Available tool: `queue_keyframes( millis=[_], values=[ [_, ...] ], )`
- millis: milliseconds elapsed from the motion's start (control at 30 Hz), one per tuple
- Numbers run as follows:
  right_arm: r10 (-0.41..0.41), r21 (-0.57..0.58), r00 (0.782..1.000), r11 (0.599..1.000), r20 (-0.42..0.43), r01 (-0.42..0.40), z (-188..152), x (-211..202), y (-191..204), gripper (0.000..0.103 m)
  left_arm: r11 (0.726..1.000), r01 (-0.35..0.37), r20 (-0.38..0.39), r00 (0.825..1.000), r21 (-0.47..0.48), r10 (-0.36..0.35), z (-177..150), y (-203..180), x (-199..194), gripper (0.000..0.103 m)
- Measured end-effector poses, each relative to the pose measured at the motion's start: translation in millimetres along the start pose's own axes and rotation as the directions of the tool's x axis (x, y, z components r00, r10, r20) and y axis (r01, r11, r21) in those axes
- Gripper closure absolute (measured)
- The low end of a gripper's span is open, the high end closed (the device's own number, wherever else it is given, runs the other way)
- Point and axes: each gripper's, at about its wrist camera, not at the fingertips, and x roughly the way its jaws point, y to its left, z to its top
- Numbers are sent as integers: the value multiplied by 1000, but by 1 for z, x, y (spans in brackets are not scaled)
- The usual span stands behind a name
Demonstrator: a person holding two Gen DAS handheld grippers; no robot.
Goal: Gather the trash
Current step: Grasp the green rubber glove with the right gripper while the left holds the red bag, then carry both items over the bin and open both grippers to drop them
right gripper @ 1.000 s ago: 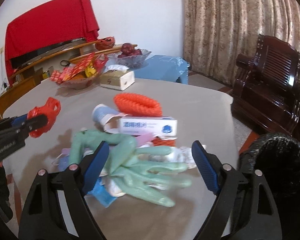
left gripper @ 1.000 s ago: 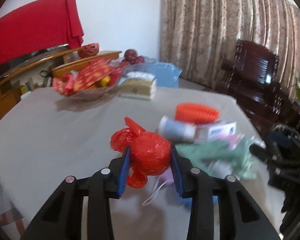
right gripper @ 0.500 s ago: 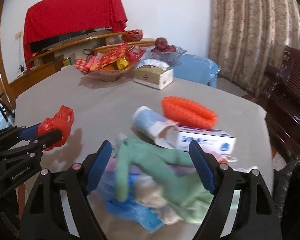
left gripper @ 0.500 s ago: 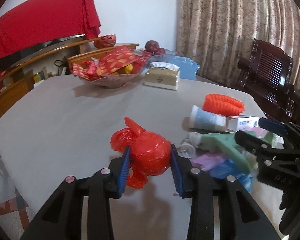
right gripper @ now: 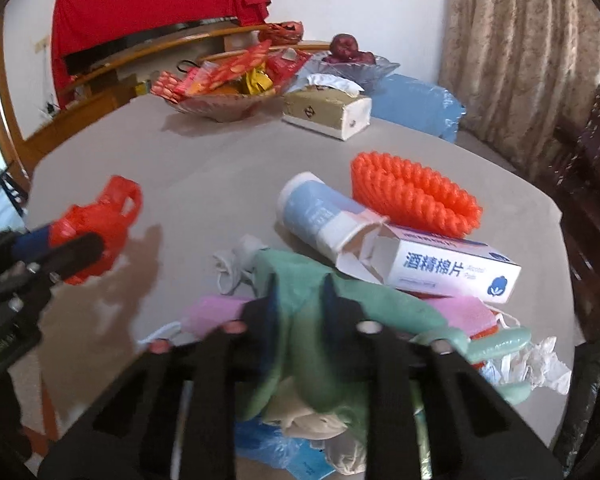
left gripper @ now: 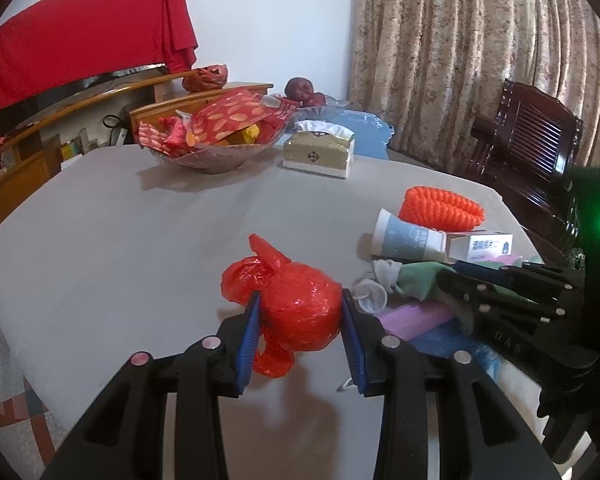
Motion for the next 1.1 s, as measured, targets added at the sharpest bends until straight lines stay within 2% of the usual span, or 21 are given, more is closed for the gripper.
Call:
queue_keyframes(
  millis=[33, 200, 367, 567, 667, 867, 1000, 1100],
  values=[
    [20, 3, 1000, 1000, 11, -20, 3, -4, 0, 94, 1000, 4, 3, 1000, 2, -4, 1, -2, -1, 65],
    [66, 12, 994, 998, 82, -68, 17, -31, -2, 96, 1000, 13, 14, 1000, 9, -13, 7, -9, -7, 65],
    [116, 63, 978, 990, 173, -128, 35, -66, -14, 96, 999, 27, 57, 998, 28, -28, 21, -22, -21, 65],
    [107, 107, 960, 985, 259, -139, 46, -109, -41, 96, 996, 67, 110, 991, 63, -74, 43, -45, -38, 65],
    [72, 134, 955, 984, 288, -114, 46, -131, -58, 96, 990, 105, 129, 985, 98, -117, 54, -64, -42, 65],
    [-58, 192, 951, 981, 305, -2, 18, -174, -104, 96, 959, 231, 131, 958, 167, -254, 64, -130, -40, 65],
    [-175, 255, 947, 961, 268, 105, -17, -197, -148, 96, 915, 339, 103, 925, 216, -367, 58, -185, -36, 65],
    [-263, 324, 941, 928, 214, 186, -55, -210, -185, 96, 862, 434, 66, 883, 263, -465, 50, -238, -32, 65]
  ],
)
